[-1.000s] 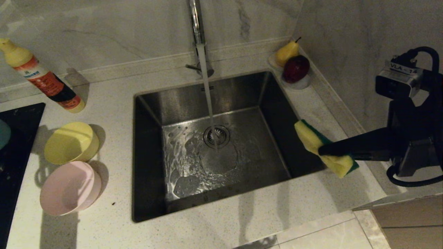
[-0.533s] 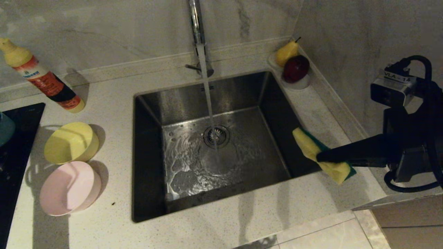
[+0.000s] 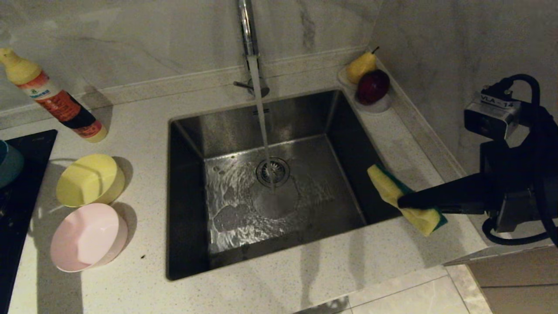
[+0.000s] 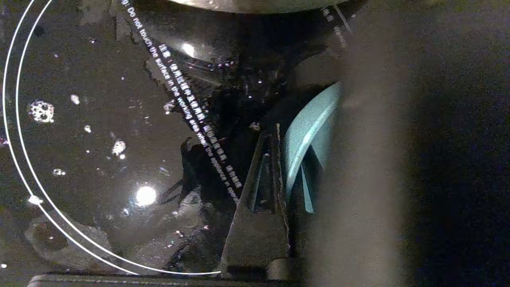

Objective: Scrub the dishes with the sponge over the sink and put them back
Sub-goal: Place the bowl on the table

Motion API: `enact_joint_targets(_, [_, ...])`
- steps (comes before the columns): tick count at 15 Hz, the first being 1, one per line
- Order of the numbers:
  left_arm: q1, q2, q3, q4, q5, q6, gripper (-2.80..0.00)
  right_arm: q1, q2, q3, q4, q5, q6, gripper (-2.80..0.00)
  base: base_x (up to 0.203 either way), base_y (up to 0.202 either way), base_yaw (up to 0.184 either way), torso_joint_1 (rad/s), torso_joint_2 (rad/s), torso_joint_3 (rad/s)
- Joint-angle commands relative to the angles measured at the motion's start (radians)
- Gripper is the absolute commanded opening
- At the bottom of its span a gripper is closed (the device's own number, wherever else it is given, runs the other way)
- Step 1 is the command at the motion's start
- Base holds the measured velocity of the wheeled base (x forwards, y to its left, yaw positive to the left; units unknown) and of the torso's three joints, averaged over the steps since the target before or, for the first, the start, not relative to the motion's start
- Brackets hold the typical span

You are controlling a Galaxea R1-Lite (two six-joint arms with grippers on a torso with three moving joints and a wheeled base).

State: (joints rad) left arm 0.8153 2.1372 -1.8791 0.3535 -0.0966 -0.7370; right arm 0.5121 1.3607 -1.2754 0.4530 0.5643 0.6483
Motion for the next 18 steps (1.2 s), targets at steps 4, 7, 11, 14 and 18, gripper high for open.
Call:
enact_joint_targets(4, [-0.008, -0.018, -0.003, 0.013, -0.013, -0.013, 0.0, 0.0, -0.008, 0.001, 0.003, 0.002, 0.004, -2.8, 0.0, 0.0, 0.0, 0.0, 0.0, 0.0])
enact_joint_targets(7, [-0.008, -0.061, -0.002, 0.013, -0.015, -0.014, 0.0, 0.0, -0.011, 0.014, 0.003, 0.002, 0.003, -2.8, 0.0, 0.0, 0.0, 0.0, 0.0, 0.0])
enact_joint_targets(11, [-0.008, -0.176, -0.002, 0.021, -0.018, -0.018, 0.0, 0.0, -0.025, 0.03, 0.003, 0.002, 0.002, -2.8, 0.0, 0.0, 0.0, 0.0, 0.0, 0.0])
enact_joint_targets(14, [-0.008, -0.307, -0.002, 0.066, -0.041, -0.015, 0.0, 0.0, -0.031, 0.03, 0.003, 0.0, 0.002, -2.8, 0.0, 0.0, 0.0, 0.0, 0.0, 0.0])
enact_joint_targets(18, [-0.021, -0.484, 0.0, 0.233, -0.164, 0.092, -2.8, -0.001, -0.049, 0.033, 0.004, -0.004, 0.005, -2.8, 0.0, 0.0, 0.0, 0.0, 0.0, 0.0])
